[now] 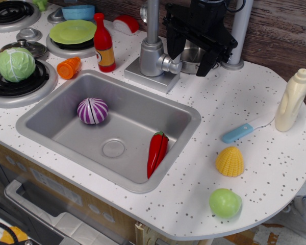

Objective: Put red bottle in sink

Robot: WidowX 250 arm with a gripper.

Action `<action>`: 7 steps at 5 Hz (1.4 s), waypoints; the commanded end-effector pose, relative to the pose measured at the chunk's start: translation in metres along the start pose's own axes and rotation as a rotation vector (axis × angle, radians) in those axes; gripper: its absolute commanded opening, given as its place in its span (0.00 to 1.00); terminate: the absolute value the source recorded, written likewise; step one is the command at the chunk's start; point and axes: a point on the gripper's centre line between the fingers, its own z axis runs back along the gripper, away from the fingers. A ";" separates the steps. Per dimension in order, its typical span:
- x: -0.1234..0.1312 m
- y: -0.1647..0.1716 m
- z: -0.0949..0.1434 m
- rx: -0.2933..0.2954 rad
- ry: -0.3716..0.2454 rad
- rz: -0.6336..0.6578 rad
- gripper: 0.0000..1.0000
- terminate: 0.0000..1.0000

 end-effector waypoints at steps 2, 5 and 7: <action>-0.023 0.051 0.016 0.053 0.058 0.048 1.00 0.00; -0.048 0.184 0.000 0.189 -0.044 0.016 1.00 0.00; -0.022 0.203 -0.032 0.117 -0.147 -0.022 1.00 0.00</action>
